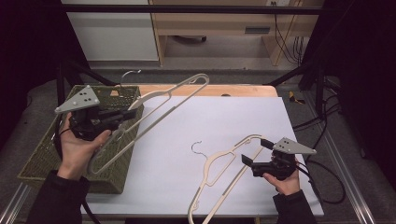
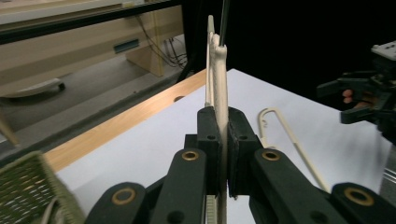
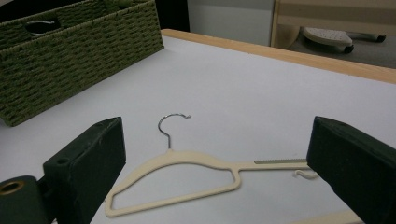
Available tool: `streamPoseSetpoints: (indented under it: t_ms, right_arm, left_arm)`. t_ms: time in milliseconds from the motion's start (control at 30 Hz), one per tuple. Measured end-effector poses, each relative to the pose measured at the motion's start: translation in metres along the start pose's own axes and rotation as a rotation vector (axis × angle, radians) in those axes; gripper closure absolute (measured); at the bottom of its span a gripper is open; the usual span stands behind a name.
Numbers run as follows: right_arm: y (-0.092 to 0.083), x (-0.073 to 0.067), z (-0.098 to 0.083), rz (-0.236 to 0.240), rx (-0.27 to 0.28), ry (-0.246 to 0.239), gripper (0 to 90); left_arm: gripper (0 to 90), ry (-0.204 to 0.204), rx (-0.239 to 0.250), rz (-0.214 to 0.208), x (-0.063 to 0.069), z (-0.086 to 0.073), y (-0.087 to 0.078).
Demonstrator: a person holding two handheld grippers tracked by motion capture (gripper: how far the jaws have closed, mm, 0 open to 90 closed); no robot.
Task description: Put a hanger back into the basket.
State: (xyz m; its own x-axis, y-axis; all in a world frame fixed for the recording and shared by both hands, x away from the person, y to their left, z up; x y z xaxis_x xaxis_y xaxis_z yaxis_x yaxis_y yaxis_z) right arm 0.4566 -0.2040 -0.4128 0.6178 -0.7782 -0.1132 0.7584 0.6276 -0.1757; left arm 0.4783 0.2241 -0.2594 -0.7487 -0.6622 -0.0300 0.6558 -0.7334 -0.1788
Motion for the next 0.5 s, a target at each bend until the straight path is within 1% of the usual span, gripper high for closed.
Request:
streamPoseSetpoints:
  t_ms: [133, 167, 233, 333, 367, 433, 467, 500]
  right_arm:
    - [0.002, 0.000, -0.001, -0.001, -0.006, 0.003, 5.1]
    - [0.002, 0.000, -0.002, 0.001, -0.010, -0.005, 5.0]
    - [0.002, 0.000, -0.002, 0.000, -0.012, 0.003, 4.8]
    - [0.002, 0.001, -0.003, 0.000, -0.013, -0.001, 4.8]
    - [0.002, 0.001, -0.003, -0.002, -0.014, -0.001, 4.8]
    - [0.002, 0.001, -0.003, -0.003, -0.015, -0.001, 4.7]
    - [0.002, 0.001, -0.003, -0.003, -0.017, -0.003, 4.7]
    - [0.003, 0.001, -0.003, -0.001, -0.017, -0.005, 4.6]
  left_arm:
    - [85.5, 0.012, -0.011, 0.032, -0.020, -0.002, -0.011]
    - [85.5, 0.015, -0.012, 0.042, -0.025, -0.003, -0.014]
    - [85.5, 0.018, -0.021, 0.066, -0.036, -0.005, -0.020]
    - [85.4, 0.020, -0.037, 0.101, -0.053, -0.011, -0.029]
    - [85.4, 0.035, -0.036, 0.111, -0.058, -0.013, -0.031]
    - [85.4, 0.046, -0.041, 0.122, -0.066, -0.016, -0.037]
    - [85.4, 0.060, -0.042, 0.127, -0.070, -0.018, -0.040]
    - [85.4, 0.058, -0.042, 0.132, -0.074, -0.021, -0.043]
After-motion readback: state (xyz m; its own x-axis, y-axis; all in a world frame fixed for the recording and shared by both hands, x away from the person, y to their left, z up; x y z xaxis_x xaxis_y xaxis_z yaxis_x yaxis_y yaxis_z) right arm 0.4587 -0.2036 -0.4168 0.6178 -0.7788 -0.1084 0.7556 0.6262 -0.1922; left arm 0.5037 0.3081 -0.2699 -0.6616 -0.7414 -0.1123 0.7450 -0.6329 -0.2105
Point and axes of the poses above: each handheld gripper's, and its own axes: y roughly forward along the jaws, z roughly out of its top, x roughly to its right, the point moved 5 cm from there along y, roughly forward along the jaws, and after that the axes turned 11 degrees about x, right-handed, at the moved point
